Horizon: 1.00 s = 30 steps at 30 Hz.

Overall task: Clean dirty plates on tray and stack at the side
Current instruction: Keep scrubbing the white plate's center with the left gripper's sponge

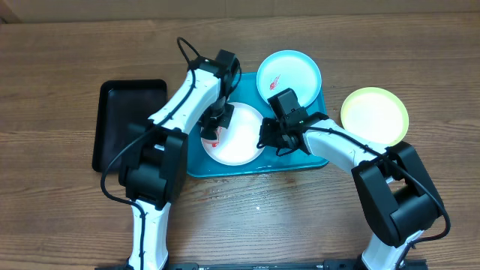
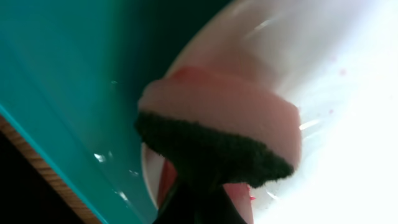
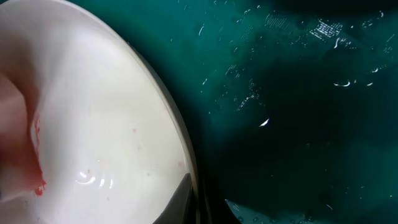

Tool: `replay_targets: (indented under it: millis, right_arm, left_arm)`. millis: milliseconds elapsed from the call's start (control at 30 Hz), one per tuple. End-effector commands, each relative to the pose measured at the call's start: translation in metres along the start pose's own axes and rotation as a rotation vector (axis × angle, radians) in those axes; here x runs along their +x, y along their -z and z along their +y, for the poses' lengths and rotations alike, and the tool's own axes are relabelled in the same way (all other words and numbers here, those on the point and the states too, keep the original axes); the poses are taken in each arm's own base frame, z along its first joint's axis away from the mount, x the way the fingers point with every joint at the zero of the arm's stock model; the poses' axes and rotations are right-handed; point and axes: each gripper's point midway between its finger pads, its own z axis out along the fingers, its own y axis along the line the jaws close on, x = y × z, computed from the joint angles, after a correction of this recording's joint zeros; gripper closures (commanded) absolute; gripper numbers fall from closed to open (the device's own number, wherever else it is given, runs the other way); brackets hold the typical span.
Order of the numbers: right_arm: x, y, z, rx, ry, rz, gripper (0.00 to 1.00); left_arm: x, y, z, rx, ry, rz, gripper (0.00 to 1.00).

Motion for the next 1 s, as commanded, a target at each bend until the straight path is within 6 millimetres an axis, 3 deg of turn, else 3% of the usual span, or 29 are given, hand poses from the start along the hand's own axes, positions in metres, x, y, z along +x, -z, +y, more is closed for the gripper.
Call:
replay_targets:
  millis: [0, 133, 267, 533, 800, 967]
  right_arm:
    - [0.002, -0.007, -0.003, 0.016, 0.002, 0.016, 0.96]
    - [0.002, -0.007, -0.003, 0.018, 0.002, 0.014, 0.96]
    - [0.002, -0.007, -0.003, 0.018, 0.002, 0.014, 0.96]
    - [0.002, -0.007, -0.003, 0.018, 0.002, 0.014, 0.96]
    - [0.002, -0.007, -0.003, 0.018, 0.002, 0.015, 0.96]
    - [0.002, -0.007, -0.003, 0.018, 0.002, 0.015, 0.96]
  left_arm:
    - [0.008, -0.002, 0.002, -0.063, 0.006, 0.013, 0.96]
    - [0.015, -0.002, -0.009, -0.037, -0.040, 0.039, 0.96]
    - [0.019, -0.001, -0.031, 0.097, -0.118, 0.056, 0.96]
    - [0.013, 0.004, -0.051, 0.310, -0.146, 0.032, 0.96]
    - [-0.026, 0.004, -0.039, 0.318, -0.011, -0.102, 0.96]
    - [-0.037, -0.002, -0.006, 0.119, 0.146, -0.143, 0.96]
